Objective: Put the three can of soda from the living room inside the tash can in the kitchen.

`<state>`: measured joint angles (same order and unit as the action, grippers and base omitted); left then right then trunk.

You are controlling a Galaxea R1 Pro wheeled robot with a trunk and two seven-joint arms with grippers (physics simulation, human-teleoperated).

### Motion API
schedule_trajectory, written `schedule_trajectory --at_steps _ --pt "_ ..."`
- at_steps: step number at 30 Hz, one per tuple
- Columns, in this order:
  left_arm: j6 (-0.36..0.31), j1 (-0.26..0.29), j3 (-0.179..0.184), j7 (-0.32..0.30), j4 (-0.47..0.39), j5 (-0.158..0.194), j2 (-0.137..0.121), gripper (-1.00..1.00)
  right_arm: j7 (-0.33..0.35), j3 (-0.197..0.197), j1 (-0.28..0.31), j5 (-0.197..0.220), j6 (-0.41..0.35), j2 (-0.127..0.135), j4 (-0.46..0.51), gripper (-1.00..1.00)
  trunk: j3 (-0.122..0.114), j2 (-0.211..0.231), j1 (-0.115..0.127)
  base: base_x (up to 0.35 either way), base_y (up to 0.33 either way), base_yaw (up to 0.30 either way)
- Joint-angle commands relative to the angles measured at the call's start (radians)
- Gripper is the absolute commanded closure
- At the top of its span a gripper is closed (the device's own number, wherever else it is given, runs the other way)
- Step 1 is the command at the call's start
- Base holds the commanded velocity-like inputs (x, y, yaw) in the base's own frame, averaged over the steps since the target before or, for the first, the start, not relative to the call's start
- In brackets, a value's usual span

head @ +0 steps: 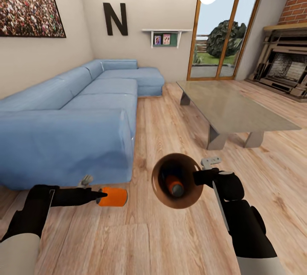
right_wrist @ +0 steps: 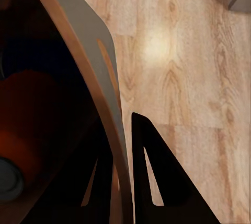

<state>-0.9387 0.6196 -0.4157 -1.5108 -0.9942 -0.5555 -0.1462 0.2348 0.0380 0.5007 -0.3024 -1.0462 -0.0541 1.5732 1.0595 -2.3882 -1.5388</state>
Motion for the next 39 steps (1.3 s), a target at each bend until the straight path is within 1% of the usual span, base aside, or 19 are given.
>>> schedule_trajectory --at_steps 1,2,3,7,8,11,12,15,17,20,21,22,23,27,30,35,36,38,39 --pt "0.001 -0.001 0.006 -0.019 -0.004 -0.003 -0.001 1.0 0.004 0.0 0.0 0.014 -0.001 0.0 0.0 1.0 -0.003 0.007 0.004 0.0 0.0 0.0" --pt "0.001 -0.009 0.016 -0.054 -0.026 -0.002 -0.002 1.0 0.004 0.001 -0.001 0.014 -0.001 -0.001 0.0 1.0 -0.006 0.014 0.008 0.0 0.0 0.0" --pt "0.001 -0.016 0.018 -0.06 -0.037 -0.002 -0.002 1.0 0.004 0.001 -0.003 0.014 -0.001 -0.002 -0.001 1.0 -0.01 0.021 0.012 0.0 0.0 0.0" --pt "-0.005 -0.065 0.024 -0.06 -0.13 0.001 0.001 1.0 0.004 0.002 -0.01 0.014 -0.001 -0.003 -0.018 1.0 -0.022 0.049 0.027 0.0 0.0 0.0" --pt "-0.006 -0.081 0.025 -0.06 -0.17 0.002 0.003 1.0 0.004 0.002 -0.011 0.014 -0.001 -0.004 -0.026 1.0 -0.025 0.056 0.031 0.0 0.0 0.0" --pt "-0.015 -0.111 0.026 -0.06 -0.24 0.003 0.004 1.0 0.004 0.002 -0.012 0.014 -0.001 -0.004 -0.044 1.0 -0.035 0.077 0.042 0.0 0.0 0.0" --pt "-0.021 -0.125 0.026 -0.06 -0.278 0.005 0.005 1.0 0.003 0.002 -0.012 0.014 -0.001 -0.004 -0.062 1.0 -0.038 0.084 0.046 0.0 0.0 0.0" --pt "-0.026 -0.14 0.026 -0.06 -0.325 0.008 0.006 1.0 0.003 0.002 -0.013 0.014 -0.001 -0.004 -0.082 1.0 -0.047 0.105 0.058 0.0 0.0 0.0" --pt "-0.034 -0.157 0.03 -0.06 -0.366 0.021 0.006 1.0 0.003 0.002 -0.013 0.014 -0.001 -0.004 -0.095 1.0 -0.053 0.119 0.065 0.0 0.0 0.0" --pt "-0.059 -0.175 0.045 -0.06 -0.413 0.053 0.003 1.0 0.003 0.003 -0.013 0.014 -0.001 -0.005 -0.103 1.0 -0.063 0.14 0.077 0.0 0.0 0.0" --pt "-0.071 -0.182 0.065 -0.06 -0.43 0.079 0.001 1.0 0.003 0.003 -0.013 0.013 -0.001 -0.005 -0.106 1.0 -0.066 0.147 0.081 0.0 0.0 0.0" --pt "-0.078 -0.184 0.077 -0.06 -0.438 0.093 0.0 1.0 0.003 0.004 -0.013 0.013 -0.001 -0.005 -0.107 1.0 -0.069 0.154 0.084 0.0 0.0 0.0" --pt "-0.093 -0.188 0.103 -0.06 -0.449 0.124 -0.001 1.0 0.003 0.004 -0.013 0.013 -0.001 -0.006 -0.11 1.0 -0.072 0.161 0.088 0.0 0.0 0.0" --pt "-0.108 -0.192 0.149 -0.06 -0.471 0.181 -0.003 1.0 0.003 0.006 -0.013 0.013 -0.001 -0.007 -0.114 1.0 -0.085 0.189 0.104 0.0 0.0 0.0" --pt "-0.108 -0.195 0.173 -0.06 -0.48 0.201 -0.003 1.0 0.003 0.007 -0.013 0.012 -0.001 -0.008 -0.114 1.0 -0.094 0.21 0.115 0.0 0.0 0.0" --pt "-0.108 -0.197 0.194 -0.06 -0.484 0.21 0.001 1.0 0.003 0.009 -0.014 0.012 -0.001 -0.011 -0.115 1.0 -0.11 0.245 0.134 0.0 0.0 0.0" --pt "-0.108 -0.197 0.205 -0.06 -0.486 0.216 0.003 1.0 0.003 0.01 -0.015 0.012 -0.001 -0.012 -0.115 1.0 -0.113 0.252 0.138 0.0 0.0 0.0" --pt "-0.108 -0.198 0.239 -0.06 -0.497 0.252 0.002 1.0 0.003 0.009 -0.019 0.012 -0.001 -0.012 -0.119 1.0 -0.119 0.266 0.146 0.0 0.0 0.0" --pt "-0.108 -0.198 0.248 -0.06 -0.507 0.281 0.0 1.0 0.003 0.008 -0.019 0.012 -0.001 -0.012 -0.125 1.0 -0.122 0.273 0.15 0.0 0.0 0.0"
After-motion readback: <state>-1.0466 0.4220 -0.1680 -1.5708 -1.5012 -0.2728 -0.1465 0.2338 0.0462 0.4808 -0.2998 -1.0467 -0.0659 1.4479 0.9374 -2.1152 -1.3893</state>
